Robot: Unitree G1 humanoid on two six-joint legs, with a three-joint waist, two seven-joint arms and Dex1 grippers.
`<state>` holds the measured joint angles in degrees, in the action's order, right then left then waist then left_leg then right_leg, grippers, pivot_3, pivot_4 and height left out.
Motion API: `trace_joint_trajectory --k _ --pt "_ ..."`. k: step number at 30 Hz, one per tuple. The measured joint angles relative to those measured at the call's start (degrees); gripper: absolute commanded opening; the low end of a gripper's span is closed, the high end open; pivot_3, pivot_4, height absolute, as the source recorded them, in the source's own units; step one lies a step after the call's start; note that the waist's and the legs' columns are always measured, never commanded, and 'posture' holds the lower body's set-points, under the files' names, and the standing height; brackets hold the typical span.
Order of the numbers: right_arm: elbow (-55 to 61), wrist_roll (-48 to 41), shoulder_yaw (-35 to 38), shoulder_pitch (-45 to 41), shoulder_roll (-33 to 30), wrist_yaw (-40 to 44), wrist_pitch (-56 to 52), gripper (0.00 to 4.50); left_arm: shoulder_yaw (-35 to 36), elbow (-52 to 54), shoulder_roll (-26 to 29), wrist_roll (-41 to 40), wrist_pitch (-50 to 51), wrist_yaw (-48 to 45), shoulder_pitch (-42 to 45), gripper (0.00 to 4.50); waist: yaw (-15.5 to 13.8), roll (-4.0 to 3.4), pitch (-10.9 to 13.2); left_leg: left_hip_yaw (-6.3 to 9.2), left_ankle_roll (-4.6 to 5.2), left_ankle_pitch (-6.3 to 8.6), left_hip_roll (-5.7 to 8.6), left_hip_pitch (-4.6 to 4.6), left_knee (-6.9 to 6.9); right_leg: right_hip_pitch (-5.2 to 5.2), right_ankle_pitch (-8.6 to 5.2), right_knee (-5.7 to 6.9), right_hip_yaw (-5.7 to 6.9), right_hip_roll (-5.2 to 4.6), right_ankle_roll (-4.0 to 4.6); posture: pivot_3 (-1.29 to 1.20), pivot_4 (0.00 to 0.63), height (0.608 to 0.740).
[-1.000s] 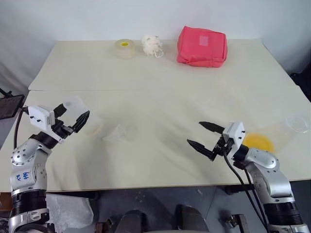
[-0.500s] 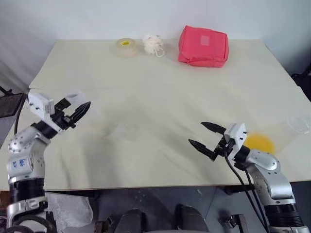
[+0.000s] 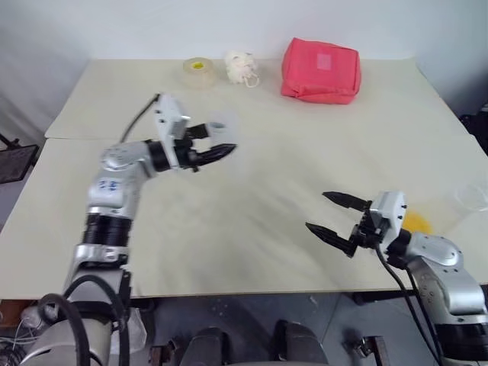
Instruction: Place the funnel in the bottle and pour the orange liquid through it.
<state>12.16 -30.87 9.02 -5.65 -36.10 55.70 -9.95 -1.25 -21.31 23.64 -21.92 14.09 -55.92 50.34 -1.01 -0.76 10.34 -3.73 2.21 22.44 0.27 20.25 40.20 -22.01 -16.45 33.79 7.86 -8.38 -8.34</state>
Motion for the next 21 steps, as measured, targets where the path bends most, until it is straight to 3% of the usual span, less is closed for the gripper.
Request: trace_joint_trajectory --k 11,18,21 --pt "7.22 -3.58 5.58 5.47 -3.3 -1.8 -4.05 4.5 -7.38 -13.26 -12.74 7.5 -9.25 -2.04 3.64 2.54 -0.75 0.11 0.06 -0.19 0.05 -0.02 0.02 0.17 0.09 -0.12 0.01 -0.01 0.01 -0.01 -0.02 0.0 0.15 0.74" --pt "9.24 -3.76 5.9 7.9 -2.64 -4.15 -4.05 4.5 -8.98 -13.52 -13.85 9.12 -11.11 -4.48 3.51 2.54 -0.55 0.12 0.07 -0.18 0.05 -0.03 0.0 0.28 0.09 -0.38 0.01 0.1 -0.05 -0.01 -0.02 0.0 0.15 0.74" --pt "10.5 -3.76 5.95 8.78 -2.13 -4.82 -3.98 4.5 -9.4 -12.68 -13.65 9.49 -10.87 -5.16 3.2 3.53 -0.62 0.12 0.07 -0.17 0.06 -0.04 0.0 0.3 0.13 -0.36 0.01 0.12 -0.05 -0.02 -0.02 0.0 0.15 0.74"
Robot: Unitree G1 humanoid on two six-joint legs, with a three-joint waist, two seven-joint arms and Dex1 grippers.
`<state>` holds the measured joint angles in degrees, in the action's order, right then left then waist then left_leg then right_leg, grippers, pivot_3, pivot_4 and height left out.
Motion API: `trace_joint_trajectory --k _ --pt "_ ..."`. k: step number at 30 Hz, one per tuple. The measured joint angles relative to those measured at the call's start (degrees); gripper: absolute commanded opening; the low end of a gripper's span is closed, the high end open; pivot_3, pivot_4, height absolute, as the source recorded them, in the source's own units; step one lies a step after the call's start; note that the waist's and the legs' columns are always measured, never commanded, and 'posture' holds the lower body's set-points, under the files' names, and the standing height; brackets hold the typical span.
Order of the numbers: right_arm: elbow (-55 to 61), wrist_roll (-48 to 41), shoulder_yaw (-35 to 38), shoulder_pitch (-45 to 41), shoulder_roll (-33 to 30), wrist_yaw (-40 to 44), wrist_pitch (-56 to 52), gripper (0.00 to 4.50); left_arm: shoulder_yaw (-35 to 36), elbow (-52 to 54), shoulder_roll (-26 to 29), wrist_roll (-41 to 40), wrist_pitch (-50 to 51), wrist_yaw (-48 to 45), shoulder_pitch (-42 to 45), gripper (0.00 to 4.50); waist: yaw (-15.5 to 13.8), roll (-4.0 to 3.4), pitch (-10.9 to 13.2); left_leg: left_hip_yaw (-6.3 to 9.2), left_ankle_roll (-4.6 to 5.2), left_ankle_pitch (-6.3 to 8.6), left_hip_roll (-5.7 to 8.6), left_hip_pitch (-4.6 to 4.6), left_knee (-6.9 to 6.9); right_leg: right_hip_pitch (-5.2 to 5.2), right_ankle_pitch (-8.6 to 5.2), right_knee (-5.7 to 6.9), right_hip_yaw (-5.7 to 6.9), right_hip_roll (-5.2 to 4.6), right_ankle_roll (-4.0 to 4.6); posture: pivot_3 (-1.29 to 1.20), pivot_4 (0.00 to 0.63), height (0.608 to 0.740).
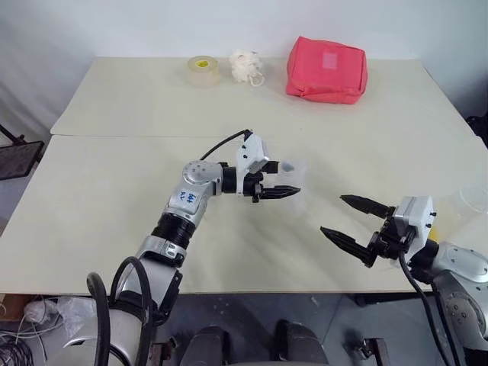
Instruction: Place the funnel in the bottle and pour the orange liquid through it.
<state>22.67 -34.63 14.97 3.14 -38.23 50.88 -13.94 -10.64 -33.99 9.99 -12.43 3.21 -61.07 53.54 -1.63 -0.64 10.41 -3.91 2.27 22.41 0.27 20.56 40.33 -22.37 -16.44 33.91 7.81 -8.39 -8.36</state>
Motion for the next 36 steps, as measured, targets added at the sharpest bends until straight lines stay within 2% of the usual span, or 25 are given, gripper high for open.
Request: trace_joint_trajectory --k 3,4,18,22,27,31,36 --pt "0.23 0.05 0.0 0.21 0.71 -0.57 0.11 4.5 -0.62 1.62 0.33 0.43 1.44 -0.3 -0.44 4.45 0.0 0.0 0.0 0.01 0.01 0.0 0.0 0.0 0.01 0.0 0.0 0.0 -0.01 -0.01 0.0 0.0 0.15 0.74" --pt "0.23 0.11 0.0 0.2 0.78 -0.64 0.14 4.5 -0.8 2.13 0.42 0.5 1.85 -0.57 -0.72 4.48 0.02 0.0 0.0 0.02 0.01 0.0 0.0 0.0 0.01 -0.01 0.0 0.01 -0.01 -0.01 0.0 0.0 0.15 0.74" --pt "-0.26 0.66 0.03 -0.43 0.79 0.46 1.26 4.5 -0.67 8.65 3.51 0.36 7.1 -1.14 -3.21 4.48 0.07 0.0 0.0 0.09 0.01 0.0 -0.02 0.07 0.15 -0.04 0.0 0.07 -0.01 -0.01 0.0 0.0 0.15 0.74" --pt "-0.73 0.66 1.27 0.04 0.71 1.2 1.46 4.5 3.06 10.57 5.86 -1.95 9.43 -0.83 -3.19 4.48 0.09 0.0 0.0 0.17 0.01 0.0 -0.03 0.07 0.22 -0.05 0.0 0.12 -0.02 -0.01 0.0 0.0 0.15 0.74" --pt "-1.06 0.66 1.37 -0.02 0.55 2.22 1.47 4.5 8.04 13.73 12.47 -4.36 13.05 -0.96 -2.91 4.48 0.16 0.0 0.0 0.22 0.01 0.0 -0.05 0.07 0.3 -0.05 0.0 0.19 -0.04 -0.01 0.0 0.0 0.15 0.74" --pt "-2.1 0.46 1.6 -0.18 0.09 3.65 1.46 4.5 12.99 21.03 19.63 -6.07 14.58 -0.79 -7.76 4.48 0.34 -0.01 -0.01 0.25 0.0 0.0 -0.06 0.05 0.31 -0.06 0.0 0.22 -0.09 -0.01 0.0 0.0 0.15 0.74" --pt "-2.9 -1.05 1.61 -0.52 -0.29 6.75 1.39 4.5 21.48 31.86 23.2 -10.14 17.71 3.52 -22.75 4.48 0.19 -0.02 -0.01 0.38 0.0 0.0 -0.2 0.06 0.43 -0.03 0.0 0.29 -0.11 -0.03 0.0 0.0 0.15 0.74"
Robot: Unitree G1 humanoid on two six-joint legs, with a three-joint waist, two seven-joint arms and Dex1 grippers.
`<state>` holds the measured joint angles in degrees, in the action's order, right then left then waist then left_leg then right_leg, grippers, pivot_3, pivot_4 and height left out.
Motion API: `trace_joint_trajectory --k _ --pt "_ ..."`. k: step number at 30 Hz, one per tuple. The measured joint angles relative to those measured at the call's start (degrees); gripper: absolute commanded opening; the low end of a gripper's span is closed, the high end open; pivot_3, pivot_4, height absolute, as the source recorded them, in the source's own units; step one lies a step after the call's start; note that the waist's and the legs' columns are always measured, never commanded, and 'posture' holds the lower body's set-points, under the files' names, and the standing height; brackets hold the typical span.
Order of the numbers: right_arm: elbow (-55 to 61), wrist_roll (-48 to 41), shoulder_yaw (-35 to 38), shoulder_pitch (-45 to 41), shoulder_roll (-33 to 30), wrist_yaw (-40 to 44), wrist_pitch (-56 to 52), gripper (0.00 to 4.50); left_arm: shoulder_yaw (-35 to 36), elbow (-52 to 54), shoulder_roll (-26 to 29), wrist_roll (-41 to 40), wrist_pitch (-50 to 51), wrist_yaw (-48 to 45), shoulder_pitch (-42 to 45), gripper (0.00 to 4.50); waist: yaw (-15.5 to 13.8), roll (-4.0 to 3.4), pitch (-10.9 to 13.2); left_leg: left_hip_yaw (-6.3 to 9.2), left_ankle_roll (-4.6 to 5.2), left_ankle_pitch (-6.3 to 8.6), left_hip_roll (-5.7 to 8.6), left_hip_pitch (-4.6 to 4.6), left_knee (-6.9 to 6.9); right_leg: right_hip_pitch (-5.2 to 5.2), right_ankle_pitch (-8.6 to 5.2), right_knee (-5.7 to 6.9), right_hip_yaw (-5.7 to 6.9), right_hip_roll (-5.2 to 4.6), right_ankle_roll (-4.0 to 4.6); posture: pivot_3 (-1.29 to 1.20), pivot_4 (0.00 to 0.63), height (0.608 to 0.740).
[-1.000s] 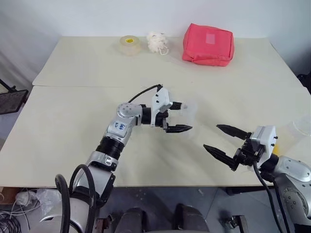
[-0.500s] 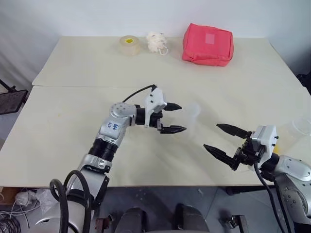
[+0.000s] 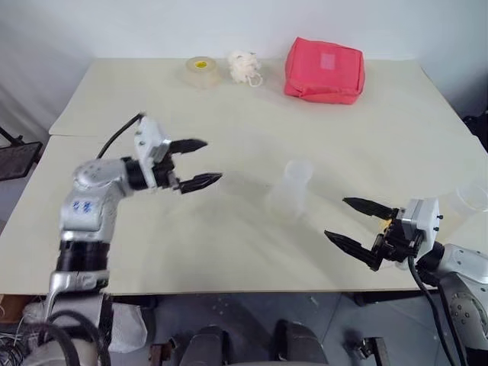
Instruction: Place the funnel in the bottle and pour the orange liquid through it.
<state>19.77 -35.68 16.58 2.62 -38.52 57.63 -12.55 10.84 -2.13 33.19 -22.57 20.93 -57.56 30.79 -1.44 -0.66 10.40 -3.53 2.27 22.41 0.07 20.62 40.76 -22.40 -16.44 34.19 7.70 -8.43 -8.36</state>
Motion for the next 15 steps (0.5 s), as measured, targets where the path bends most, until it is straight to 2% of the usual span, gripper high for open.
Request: trace_joint_trajectory --k 7,11,15 --pt "-2.77 -0.94 -0.64 -2.24 -1.48 4.56 -0.3 4.5 13.0 14.74 2.73 -4.19 3.55 7.28 -21.73 4.48 0.13 0.0 0.0 0.0 -0.01 0.01 -0.11 0.01 0.12 0.04 0.0 -0.01 -0.12 -0.06 0.0 0.0 0.15 0.74" --pt "-5.09 -0.99 -1.55 -4.81 -1.59 7.12 -0.3 4.5 20.63 20.93 0.05 -6.36 3.31 10.48 -34.73 4.48 0.02 0.0 0.0 0.04 -0.03 0.02 -0.14 0.0 0.13 0.05 0.0 0.0 -0.11 -0.06 0.0 0.0 0.15 0.74" --pt "-5.61 -1.68 -2.76 -5.53 -1.77 10.83 -0.34 4.5 24.93 24.89 -1.82 -7.61 2.27 11.85 -43.29 4.48 -0.25 0.0 0.0 0.18 -0.01 0.04 -0.07 -0.03 0.2 0.27 0.0 -0.13 -0.11 -0.1 0.0 0.0 0.15 0.74"
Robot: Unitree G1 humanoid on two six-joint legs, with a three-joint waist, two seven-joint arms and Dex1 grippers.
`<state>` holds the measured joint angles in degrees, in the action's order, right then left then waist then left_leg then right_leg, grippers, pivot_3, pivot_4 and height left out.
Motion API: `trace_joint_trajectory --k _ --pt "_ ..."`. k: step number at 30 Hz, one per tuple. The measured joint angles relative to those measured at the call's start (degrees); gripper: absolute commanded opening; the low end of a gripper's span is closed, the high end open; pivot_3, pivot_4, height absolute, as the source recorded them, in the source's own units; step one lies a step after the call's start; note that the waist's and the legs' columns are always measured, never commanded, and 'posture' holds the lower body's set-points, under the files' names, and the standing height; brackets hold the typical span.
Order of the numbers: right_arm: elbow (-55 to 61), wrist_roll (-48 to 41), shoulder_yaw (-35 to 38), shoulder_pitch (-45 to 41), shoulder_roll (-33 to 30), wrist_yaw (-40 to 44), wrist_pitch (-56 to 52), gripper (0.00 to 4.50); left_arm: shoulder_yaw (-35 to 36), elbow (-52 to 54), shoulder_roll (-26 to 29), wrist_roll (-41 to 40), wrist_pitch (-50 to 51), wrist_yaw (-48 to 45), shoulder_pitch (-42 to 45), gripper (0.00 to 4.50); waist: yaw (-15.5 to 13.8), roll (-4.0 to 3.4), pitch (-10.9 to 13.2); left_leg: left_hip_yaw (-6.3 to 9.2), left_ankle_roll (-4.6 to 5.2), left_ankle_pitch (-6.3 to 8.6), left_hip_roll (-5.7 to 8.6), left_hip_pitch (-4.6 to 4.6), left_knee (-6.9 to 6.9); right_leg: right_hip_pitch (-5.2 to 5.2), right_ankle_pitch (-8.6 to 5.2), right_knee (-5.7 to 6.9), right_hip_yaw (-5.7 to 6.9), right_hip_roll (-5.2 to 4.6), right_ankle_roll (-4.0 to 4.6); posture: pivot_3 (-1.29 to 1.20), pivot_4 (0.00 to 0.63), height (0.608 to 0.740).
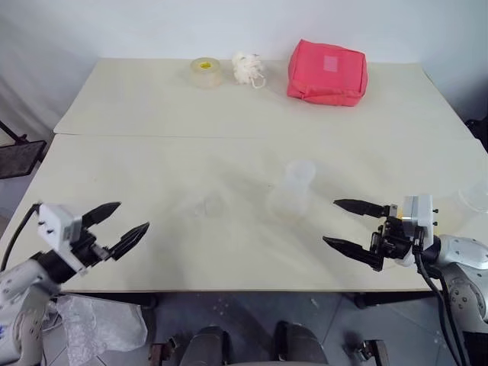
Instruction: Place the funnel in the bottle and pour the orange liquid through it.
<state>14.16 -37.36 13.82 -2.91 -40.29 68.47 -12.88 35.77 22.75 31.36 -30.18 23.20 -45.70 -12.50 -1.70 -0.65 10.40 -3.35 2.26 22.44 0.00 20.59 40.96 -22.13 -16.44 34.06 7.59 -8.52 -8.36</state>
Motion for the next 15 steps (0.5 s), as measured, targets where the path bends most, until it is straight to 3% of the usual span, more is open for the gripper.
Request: trace_joint_trajectory --k 7,15 --pt "-0.17 -1.84 -0.44 -1.66 -1.12 6.73 0.17 4.5 -1.53 4.3 -1.73 -0.04 -0.77 3.88 -3.77 4.48 0.1 -0.01 0.0 0.15 -0.03 0.03 -0.01 -0.21 -0.03 0.25 0.0 -0.08 0.03 0.01 0.01 0.0 0.15 0.74" --pt "-2.55 -0.79 -2.29 -4.86 -0.86 7.62 0.79 4.5 -12.82 11.29 -3.22 4.32 2.49 15.54 3.41 4.48 0.16 -0.01 0.0 0.21 -0.03 0.04 0.02 -0.27 -0.03 0.35 0.0 -0.06 0.04 0.01 0.01 0.0 0.15 0.74"
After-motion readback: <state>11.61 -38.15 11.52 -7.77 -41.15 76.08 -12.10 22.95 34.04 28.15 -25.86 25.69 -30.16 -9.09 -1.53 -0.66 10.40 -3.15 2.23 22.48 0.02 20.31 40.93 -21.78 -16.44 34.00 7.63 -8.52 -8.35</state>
